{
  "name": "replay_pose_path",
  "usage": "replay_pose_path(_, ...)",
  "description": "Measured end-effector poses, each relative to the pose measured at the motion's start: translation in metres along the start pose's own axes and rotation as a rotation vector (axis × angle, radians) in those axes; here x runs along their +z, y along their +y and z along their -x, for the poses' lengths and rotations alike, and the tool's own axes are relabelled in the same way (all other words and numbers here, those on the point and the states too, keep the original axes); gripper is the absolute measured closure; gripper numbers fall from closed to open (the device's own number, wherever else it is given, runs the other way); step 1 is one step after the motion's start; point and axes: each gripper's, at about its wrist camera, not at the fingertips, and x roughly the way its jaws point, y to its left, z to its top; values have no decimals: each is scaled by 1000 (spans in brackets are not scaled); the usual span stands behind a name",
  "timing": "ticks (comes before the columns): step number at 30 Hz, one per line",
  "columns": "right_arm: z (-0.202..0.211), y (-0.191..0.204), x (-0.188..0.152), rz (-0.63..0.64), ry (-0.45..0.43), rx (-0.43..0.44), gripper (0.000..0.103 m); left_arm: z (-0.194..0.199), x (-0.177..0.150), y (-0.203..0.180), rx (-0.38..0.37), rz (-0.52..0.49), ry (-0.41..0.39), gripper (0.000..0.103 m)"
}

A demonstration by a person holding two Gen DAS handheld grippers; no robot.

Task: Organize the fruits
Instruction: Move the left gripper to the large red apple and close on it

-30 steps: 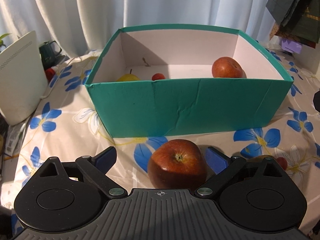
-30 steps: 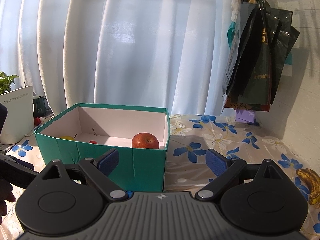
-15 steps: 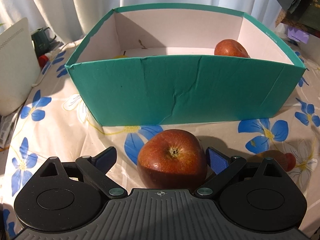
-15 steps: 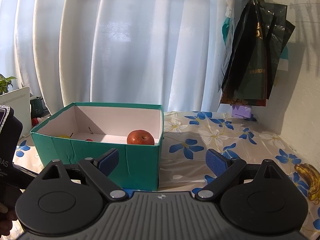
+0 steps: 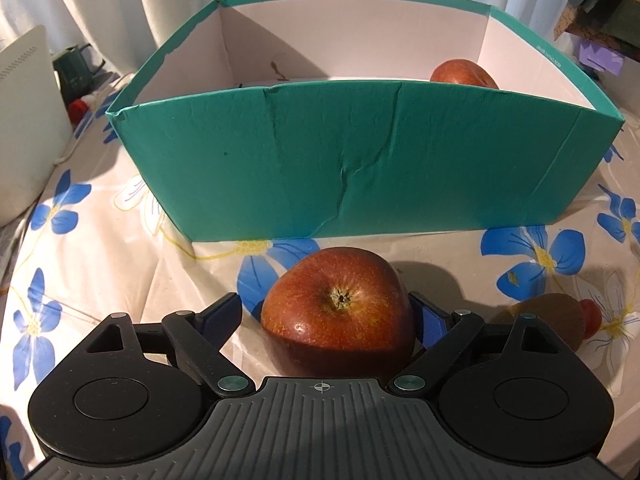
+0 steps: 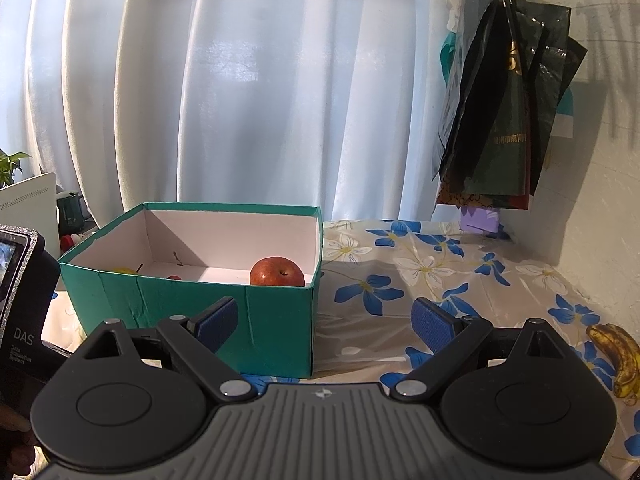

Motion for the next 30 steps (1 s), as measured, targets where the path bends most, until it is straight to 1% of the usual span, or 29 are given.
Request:
replay_pose_path(7, 0, 0, 0, 1, -1, -1, 9, -2, 2, -3, 5, 3, -1, 12)
replay_pose_path(13, 1, 0, 1, 0, -1, -3, 9, -6, 2, -3, 32, 4, 0, 12)
replay_pose_path(18, 1, 0, 1, 2, -1, -2, 9, -11, 2, -4, 58, 12, -5, 5)
replay_pose_path(26, 1, 1, 2, 7, -1, 3, 9, -13, 0, 4, 50, 37, -5, 2)
replay_pose_path(30, 1, 2, 2, 10, 0, 6, 9, -14, -1, 7, 53, 28, -14, 2)
